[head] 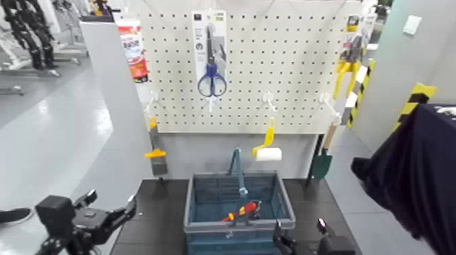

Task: Put the yellow paint brush into the crate.

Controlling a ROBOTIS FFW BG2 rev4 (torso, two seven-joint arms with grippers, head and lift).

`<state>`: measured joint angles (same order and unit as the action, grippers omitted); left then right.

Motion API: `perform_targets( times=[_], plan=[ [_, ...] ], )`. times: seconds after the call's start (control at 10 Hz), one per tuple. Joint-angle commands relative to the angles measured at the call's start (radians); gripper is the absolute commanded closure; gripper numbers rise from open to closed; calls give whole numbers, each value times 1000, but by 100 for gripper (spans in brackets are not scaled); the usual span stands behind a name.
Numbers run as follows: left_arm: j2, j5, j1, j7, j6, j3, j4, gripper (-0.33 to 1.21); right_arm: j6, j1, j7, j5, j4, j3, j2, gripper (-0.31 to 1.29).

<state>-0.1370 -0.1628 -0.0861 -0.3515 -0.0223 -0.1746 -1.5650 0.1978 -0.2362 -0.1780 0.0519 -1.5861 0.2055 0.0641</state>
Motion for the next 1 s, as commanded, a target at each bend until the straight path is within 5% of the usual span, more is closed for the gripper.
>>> perform_targets(
  times=[0.1, 1.0],
  plan=[
    [-70, -35, 91, -18, 1, 7, 97, 10, 0, 1, 0, 3, 3, 3, 0, 15],
    [-202, -138, 425, -139, -21, 216, 442, 10, 3, 8, 3, 9, 9, 9, -1, 15]
  ],
)
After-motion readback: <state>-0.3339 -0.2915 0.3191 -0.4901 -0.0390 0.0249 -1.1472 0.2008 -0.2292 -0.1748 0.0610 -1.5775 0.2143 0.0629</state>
